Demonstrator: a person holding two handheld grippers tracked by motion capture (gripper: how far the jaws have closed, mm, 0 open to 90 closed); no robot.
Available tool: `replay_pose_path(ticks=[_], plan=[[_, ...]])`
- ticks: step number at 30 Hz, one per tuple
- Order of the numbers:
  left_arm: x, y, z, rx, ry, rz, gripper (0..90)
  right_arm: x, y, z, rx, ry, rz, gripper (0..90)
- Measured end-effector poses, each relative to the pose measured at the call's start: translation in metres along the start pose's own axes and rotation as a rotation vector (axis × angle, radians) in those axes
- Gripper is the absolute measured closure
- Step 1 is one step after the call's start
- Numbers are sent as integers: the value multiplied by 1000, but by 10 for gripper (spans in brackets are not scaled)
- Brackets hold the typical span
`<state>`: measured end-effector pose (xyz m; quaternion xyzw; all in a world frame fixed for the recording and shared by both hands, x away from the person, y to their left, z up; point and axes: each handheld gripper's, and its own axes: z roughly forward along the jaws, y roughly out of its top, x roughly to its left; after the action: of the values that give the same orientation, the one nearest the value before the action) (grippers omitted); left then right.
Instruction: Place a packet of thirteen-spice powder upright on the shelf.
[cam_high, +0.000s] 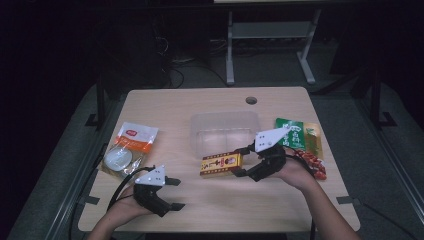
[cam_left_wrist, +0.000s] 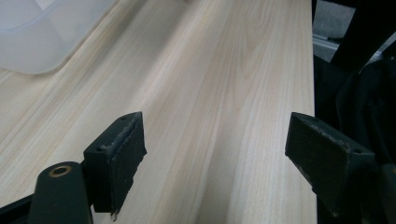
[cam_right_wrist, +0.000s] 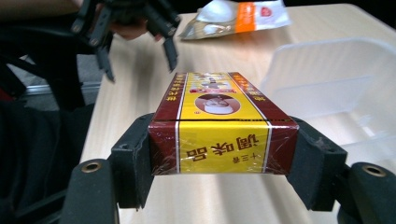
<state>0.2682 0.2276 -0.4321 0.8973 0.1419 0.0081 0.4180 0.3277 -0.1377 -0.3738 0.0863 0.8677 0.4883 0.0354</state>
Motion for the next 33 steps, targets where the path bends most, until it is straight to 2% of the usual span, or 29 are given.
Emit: replay_pose_path(ticks=[10,19,20,25,28,33], plan=[[1,-1,0,-37,-5,-1,220,-25,24,-1,11,-42,-8,322],[2,-3,3,-40,-5,-11,219,-41,40,0,42,-68,-21,322],[2,-4,3,-43,-3,-14,220,-45,44,1,54,-82,-24,322],[4,-6,3,-51,2,-21,220,-59,53,6,64,-80,-9,321],[5,-7,3,-50,4,-23,219,-64,57,10,74,-88,-20,321],[6,-9,2,-43,2,-20,219,-77,63,22,92,-91,-13,320]])
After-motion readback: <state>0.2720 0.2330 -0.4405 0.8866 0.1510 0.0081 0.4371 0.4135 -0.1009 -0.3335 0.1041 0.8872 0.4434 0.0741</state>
